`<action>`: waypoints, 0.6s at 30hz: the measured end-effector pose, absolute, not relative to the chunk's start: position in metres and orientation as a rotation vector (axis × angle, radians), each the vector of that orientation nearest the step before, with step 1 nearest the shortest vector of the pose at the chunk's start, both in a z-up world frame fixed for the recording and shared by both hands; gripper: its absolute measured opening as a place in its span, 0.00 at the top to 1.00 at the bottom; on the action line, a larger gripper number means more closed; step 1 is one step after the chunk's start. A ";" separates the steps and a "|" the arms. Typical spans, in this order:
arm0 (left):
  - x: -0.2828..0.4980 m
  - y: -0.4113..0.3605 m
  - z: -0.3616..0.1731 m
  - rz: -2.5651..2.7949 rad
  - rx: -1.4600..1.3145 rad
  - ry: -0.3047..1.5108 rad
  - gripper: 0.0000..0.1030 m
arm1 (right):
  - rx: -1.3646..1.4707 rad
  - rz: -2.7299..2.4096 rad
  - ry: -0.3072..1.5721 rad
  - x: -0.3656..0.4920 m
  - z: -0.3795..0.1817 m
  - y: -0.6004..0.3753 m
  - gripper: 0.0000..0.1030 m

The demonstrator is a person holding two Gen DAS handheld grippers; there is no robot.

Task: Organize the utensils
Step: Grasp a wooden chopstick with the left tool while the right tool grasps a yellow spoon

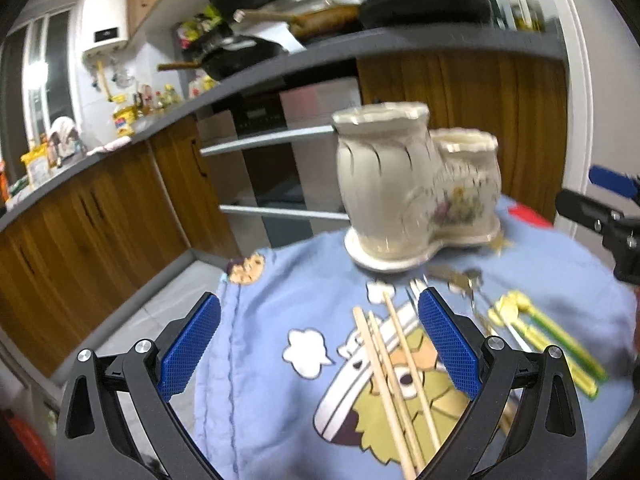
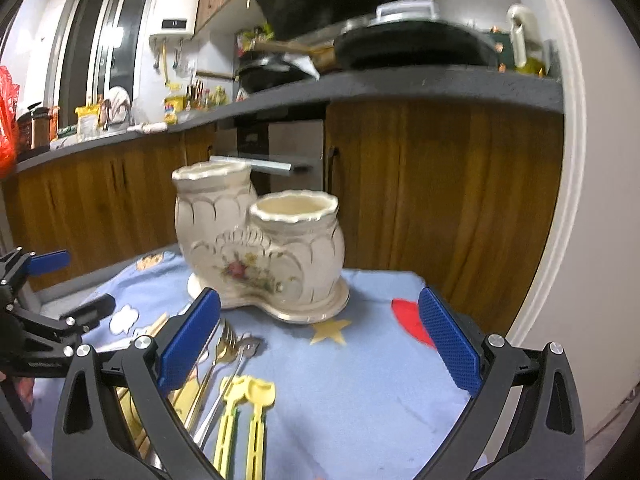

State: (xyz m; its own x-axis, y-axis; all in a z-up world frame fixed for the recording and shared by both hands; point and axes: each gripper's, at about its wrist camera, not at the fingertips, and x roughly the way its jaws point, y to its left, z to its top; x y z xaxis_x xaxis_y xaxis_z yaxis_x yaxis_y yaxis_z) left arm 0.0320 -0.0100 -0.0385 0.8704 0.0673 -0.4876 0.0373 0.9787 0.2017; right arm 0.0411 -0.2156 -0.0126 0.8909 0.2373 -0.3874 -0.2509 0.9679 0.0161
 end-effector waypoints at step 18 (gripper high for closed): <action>0.038 -0.006 -0.067 0.004 0.130 0.833 0.46 | -0.122 0.243 0.596 0.063 -0.029 -0.220 0.05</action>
